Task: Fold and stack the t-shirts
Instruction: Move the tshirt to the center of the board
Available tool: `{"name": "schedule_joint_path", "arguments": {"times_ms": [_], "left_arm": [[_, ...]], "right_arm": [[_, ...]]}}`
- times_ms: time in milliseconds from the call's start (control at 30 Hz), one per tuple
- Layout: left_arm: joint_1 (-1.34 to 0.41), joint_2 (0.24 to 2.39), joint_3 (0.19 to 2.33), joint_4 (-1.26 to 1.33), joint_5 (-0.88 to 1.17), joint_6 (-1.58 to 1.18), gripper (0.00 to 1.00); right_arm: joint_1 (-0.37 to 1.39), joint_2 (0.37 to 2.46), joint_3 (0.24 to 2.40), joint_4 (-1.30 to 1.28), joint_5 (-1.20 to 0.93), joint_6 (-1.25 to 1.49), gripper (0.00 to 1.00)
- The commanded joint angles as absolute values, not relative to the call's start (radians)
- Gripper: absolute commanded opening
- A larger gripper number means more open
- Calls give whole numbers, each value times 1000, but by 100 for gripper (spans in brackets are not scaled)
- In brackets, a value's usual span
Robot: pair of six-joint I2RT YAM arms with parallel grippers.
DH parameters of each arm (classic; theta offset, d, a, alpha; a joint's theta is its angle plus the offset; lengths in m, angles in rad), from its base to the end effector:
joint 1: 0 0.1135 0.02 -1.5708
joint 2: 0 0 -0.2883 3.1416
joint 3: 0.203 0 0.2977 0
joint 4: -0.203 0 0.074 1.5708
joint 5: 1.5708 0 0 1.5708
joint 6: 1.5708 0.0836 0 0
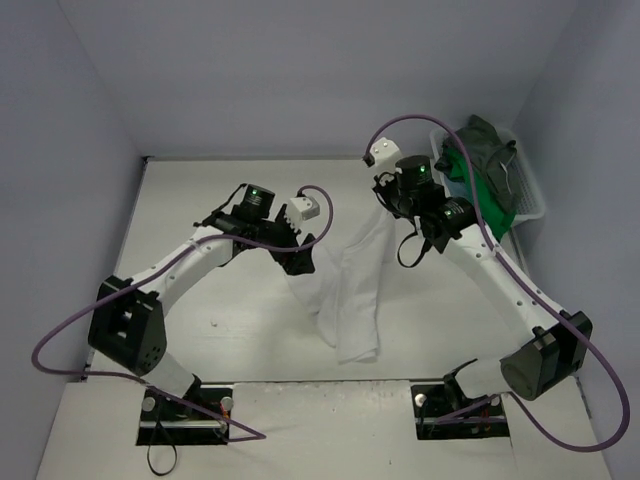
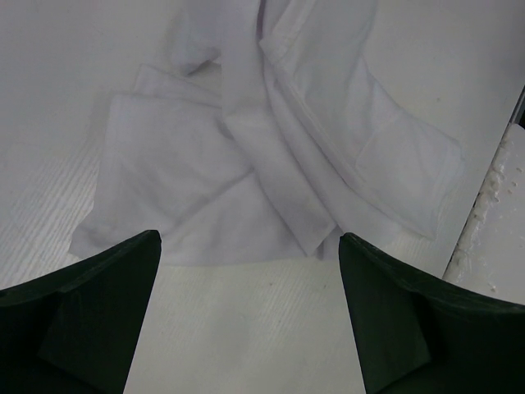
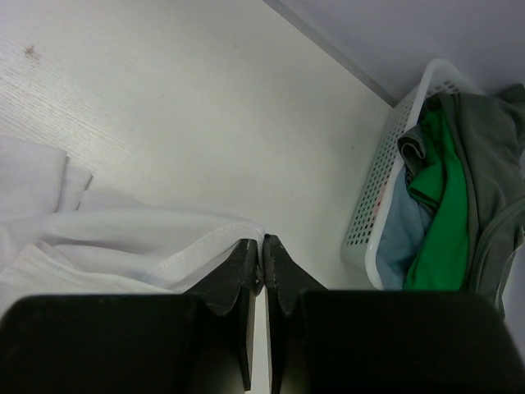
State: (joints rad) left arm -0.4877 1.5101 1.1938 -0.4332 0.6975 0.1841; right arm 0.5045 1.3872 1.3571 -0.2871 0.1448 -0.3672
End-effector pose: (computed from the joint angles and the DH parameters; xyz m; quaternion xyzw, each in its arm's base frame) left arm 0.3277 -0.2346 0.2735 0.4128 0.7685 -0.3664 0.3235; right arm 0.3643 0.1874 0.3993 -0.3026 0.7502 -0.0183 0.5877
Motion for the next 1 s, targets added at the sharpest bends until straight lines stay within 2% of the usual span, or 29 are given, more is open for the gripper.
{"name": "schedule_joint_path", "arguments": {"times_ms": [0, 267, 433, 667, 867, 967], "left_arm": [[-508, 1569, 1301, -334, 707, 121, 83], [-563, 1739, 1402, -273, 730, 46, 83], [-678, 1789, 1427, -281, 733, 51, 83], [-733, 1839, 1443, -290, 730, 38, 83], [-733, 1838, 1439, -284, 719, 46, 74], [-733, 1851, 1442, -290, 726, 55, 51]], "right_arm": [[482, 1342, 1358, -203, 121, -350, 0], [459, 1351, 1350, -187, 117, -330, 0], [437, 1370, 1336, -169, 112, -314, 0], [408, 1382, 1319, -156, 107, -307, 0], [402, 1373, 1305, -153, 95, -299, 0], [402, 1367, 1304, -153, 89, -295, 0]]}}
